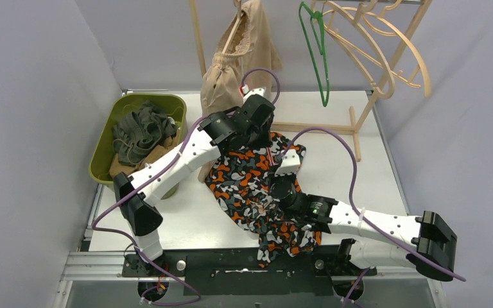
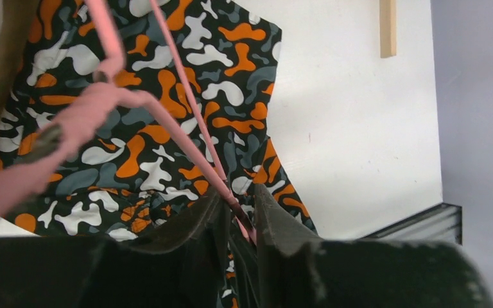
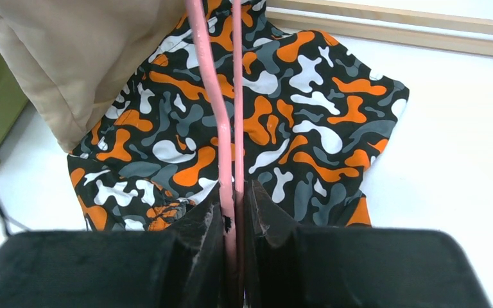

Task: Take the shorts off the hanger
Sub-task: Place the hanger on the clothes rod, then pick up the shorts from the center of the board.

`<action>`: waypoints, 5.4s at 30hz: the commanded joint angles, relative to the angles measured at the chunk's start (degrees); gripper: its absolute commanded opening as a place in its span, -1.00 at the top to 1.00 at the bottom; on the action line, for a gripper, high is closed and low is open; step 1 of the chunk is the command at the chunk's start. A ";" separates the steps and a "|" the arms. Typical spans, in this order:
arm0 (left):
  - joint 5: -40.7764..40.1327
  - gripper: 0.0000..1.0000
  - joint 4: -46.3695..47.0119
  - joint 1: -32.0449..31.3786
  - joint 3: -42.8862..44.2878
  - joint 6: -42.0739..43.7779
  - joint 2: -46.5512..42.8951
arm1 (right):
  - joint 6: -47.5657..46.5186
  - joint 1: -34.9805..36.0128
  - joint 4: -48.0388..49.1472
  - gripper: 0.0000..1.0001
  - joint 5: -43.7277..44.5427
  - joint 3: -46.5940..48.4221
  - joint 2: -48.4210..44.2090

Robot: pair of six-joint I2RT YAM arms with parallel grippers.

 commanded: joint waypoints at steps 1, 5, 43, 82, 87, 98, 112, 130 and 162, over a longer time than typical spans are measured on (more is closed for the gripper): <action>5.93 0.47 7.98 2.21 -1.73 2.75 -5.34 | 7.23 0.10 -4.79 1.00 1.91 5.09 -4.18; 9.78 0.13 13.90 2.99 -6.67 2.58 -7.76 | 8.17 0.04 -9.66 1.00 -0.93 6.41 -5.79; 12.51 -0.65 2.70 3.93 8.40 5.88 0.04 | 12.05 0.04 -21.64 1.00 0.29 6.55 -3.27; 21.51 -0.59 47.17 5.29 -36.93 -11.79 -20.43 | 7.13 -2.72 -19.21 1.00 -10.43 6.72 -17.88; 19.64 -0.59 48.42 5.18 -37.69 -10.86 -23.76 | 6.16 -0.49 -25.60 1.00 -4.20 11.12 -18.08; 8.76 -0.59 37.10 5.71 -38.62 -5.60 -34.63 | 4.64 0.24 -40.85 1.00 1.52 22.73 -17.37; 5.61 -0.59 33.51 5.84 -40.61 -4.94 -39.35 | -12.75 0.91 -29.13 1.00 6.89 35.33 -12.86; 5.73 -0.59 33.28 5.84 -41.26 -5.21 -39.68 | -42.57 2.29 1.57 1.00 13.13 44.58 -4.93; 14.40 -0.68 34.96 6.26 -46.66 -6.17 -38.34 | -9.72 -21.73 -26.60 -0.53 -18.01 34.42 -10.20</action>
